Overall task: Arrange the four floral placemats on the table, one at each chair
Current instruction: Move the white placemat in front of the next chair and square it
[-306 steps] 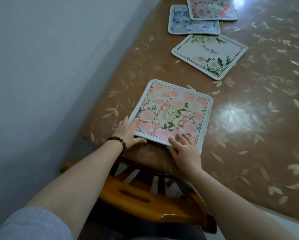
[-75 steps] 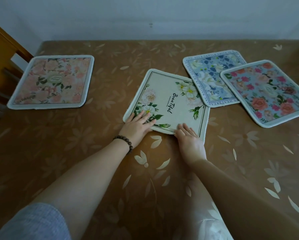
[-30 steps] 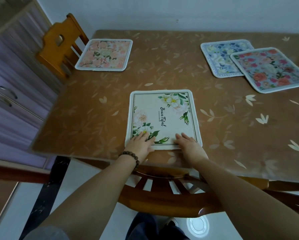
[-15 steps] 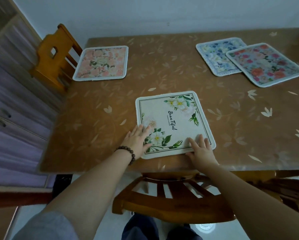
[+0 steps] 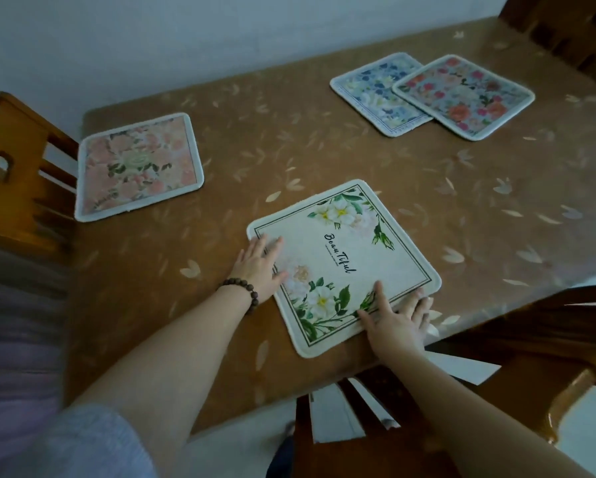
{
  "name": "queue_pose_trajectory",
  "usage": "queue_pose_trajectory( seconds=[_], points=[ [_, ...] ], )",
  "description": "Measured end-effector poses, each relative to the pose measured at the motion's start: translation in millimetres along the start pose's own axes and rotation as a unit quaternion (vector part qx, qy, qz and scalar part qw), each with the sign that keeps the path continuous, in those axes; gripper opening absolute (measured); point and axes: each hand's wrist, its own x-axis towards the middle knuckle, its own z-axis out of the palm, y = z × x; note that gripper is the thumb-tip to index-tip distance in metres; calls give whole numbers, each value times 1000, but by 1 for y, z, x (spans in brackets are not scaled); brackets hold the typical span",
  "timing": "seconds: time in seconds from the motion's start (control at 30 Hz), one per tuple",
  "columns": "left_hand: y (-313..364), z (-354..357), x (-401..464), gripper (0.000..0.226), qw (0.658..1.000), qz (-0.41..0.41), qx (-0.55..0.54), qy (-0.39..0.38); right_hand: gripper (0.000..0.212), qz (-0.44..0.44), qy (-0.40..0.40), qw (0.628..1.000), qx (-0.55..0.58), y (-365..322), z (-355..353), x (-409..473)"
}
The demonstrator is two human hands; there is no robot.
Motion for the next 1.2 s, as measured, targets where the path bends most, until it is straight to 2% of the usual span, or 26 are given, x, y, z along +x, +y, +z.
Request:
queue_pose_trajectory(
  seconds=[0.3, 0.5, 0.83, 1.2],
  points=[
    [0, -16, 60, 80, 1000, -29, 9, -4, 68, -15, 23, 1000, -11, 5, -3, 2],
    [1, -17, 55, 86, 998, -52, 28, 17, 67, -39, 33, 998, -34, 10, -4, 5],
    [10, 0, -2, 92, 991, -134, -14, -16, 65, -159, -22, 982, -98, 36, -39, 42],
    [61, 36, -63, 121, 957, -277, -79, -35, 61, -340, -90, 921, -170, 56, -88, 103]
  ],
)
